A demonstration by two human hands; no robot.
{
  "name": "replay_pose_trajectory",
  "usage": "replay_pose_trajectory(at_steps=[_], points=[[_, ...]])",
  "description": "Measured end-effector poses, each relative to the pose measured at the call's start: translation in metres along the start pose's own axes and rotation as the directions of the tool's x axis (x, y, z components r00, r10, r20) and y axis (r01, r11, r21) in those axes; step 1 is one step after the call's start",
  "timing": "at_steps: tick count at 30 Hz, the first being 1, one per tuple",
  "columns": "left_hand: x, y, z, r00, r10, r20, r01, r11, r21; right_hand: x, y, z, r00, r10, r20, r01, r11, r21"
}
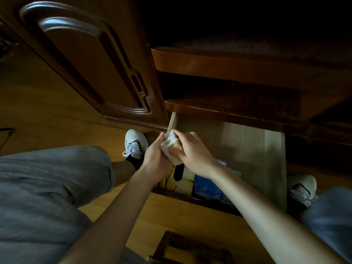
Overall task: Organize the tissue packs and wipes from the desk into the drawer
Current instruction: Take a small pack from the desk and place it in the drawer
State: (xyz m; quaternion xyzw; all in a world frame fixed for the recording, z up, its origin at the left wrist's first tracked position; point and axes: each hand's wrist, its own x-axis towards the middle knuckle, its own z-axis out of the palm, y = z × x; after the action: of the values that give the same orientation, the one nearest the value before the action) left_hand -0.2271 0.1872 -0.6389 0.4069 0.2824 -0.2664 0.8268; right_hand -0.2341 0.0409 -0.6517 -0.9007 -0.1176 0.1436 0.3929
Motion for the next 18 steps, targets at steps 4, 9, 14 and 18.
replay_pose_trajectory(at_steps=[4, 9, 14, 18], points=[[0.004, 0.003, -0.006, 0.998, 0.008, 0.067, -0.005, 0.999, -0.038, 0.004, -0.003, 0.019, 1.000, -0.017, -0.020, 0.017, 1.000, -0.008], [0.005, 0.005, -0.006, 0.997, 0.016, 0.082, -0.014, 1.000, -0.028, 0.013, 0.006, 0.020, 0.997, -0.074, -0.022, 0.071, 0.991, -0.111], [0.011, 0.004, -0.002, 0.999, 0.006, 0.041, -0.004, 0.998, -0.058, 0.013, 0.013, 0.030, 0.987, -0.094, -0.131, 0.086, 0.994, -0.060], [0.022, 0.000, -0.006, 1.000, 0.013, -0.001, -0.013, 0.999, -0.053, 0.015, 0.017, 0.033, 0.989, -0.083, -0.125, 0.083, 0.997, -0.004]])
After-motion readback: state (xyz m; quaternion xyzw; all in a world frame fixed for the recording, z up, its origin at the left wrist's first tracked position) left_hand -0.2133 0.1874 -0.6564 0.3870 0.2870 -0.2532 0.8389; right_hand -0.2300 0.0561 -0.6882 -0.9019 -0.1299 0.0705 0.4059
